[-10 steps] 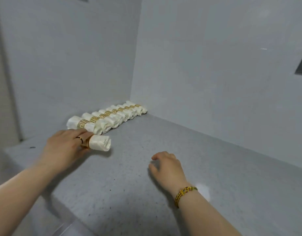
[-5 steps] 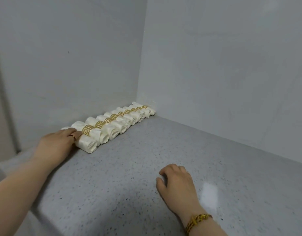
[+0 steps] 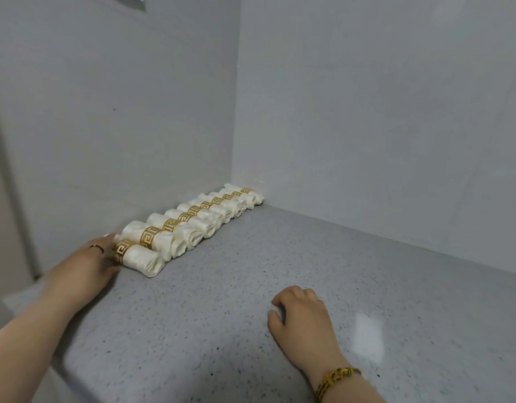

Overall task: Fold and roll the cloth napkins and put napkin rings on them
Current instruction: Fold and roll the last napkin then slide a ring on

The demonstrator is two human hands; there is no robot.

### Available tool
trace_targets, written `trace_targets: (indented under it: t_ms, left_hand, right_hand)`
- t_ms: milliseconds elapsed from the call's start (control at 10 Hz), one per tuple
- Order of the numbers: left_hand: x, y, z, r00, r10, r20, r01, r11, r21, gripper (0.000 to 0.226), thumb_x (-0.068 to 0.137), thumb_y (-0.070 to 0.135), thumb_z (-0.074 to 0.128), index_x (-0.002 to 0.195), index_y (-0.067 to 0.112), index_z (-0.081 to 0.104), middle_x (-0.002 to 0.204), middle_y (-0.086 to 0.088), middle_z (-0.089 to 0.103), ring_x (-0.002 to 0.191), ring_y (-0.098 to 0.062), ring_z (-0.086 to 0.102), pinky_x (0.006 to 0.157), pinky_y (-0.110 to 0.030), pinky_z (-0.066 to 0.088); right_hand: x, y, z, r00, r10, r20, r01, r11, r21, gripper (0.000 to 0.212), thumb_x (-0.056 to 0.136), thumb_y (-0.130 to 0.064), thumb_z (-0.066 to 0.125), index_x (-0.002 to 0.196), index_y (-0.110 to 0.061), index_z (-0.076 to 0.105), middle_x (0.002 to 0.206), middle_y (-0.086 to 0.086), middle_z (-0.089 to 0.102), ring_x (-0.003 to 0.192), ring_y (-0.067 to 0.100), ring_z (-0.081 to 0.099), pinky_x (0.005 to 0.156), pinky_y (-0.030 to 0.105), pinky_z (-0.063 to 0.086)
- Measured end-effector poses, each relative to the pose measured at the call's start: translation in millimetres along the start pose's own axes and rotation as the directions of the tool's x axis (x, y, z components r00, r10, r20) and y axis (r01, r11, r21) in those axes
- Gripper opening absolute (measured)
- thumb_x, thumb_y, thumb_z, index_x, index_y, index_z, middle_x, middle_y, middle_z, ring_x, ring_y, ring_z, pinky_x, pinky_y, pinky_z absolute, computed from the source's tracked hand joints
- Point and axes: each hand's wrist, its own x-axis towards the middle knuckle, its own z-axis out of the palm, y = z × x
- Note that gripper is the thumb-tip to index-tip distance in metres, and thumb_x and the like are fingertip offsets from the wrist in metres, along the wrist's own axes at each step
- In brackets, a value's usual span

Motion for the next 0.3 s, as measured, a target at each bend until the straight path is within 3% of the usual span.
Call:
trace_targets:
  t_ms: [100, 200, 300]
  left_hand:
    - [-7, 2, 1, 0.995, -0.092, -0.026, 0.092, 0.996, 0.016, 0.061, 0.076, 0.011, 0.067, 0.133, 0.009, 0.047, 0.136, -0.016, 0.049, 0.123, -0.034, 0.047, 0.104, -0.042, 0.037]
    - [-17, 13, -1, 0.979, -0.199, -0.045, 0.199, 0.980, -0.016, 0.066, 0.077, 0.007, 0.068, 0.137, 0.005, 0.040, 0.136, -0.021, 0.046, 0.122, -0.039, 0.045, 0.101, -0.043, 0.037]
    - [-33, 40, 8, 0.983, -0.159, -0.094, 0.161, 0.987, 0.018, 0.052, 0.081, 0.013, 0.066, 0.129, 0.005, 0.049, 0.124, -0.024, 0.055, 0.110, -0.040, 0.053, 0.089, -0.043, 0.043]
  right_hand:
    - [-1, -1, -1, 1.000, 0.002, -0.002, -0.001, 1.000, 0.021, 0.052, 0.084, -0.043, 0.022, 0.123, -0.022, 0.049, 0.125, -0.007, 0.048, 0.116, 0.013, 0.038, 0.097, 0.021, 0.026]
    - [-4, -2, -6, 1.000, 0.015, -0.022, -0.013, 0.998, 0.066, 0.033, 0.095, -0.031, 0.036, 0.124, -0.020, 0.049, 0.126, -0.005, 0.049, 0.117, 0.013, 0.038, 0.098, 0.021, 0.026]
    - [-6, -1, -7, 1.000, 0.021, 0.005, -0.021, 0.994, 0.104, 0.033, 0.095, -0.027, 0.038, 0.125, -0.018, 0.049, 0.128, -0.004, 0.048, 0.118, 0.013, 0.037, 0.098, 0.019, 0.026]
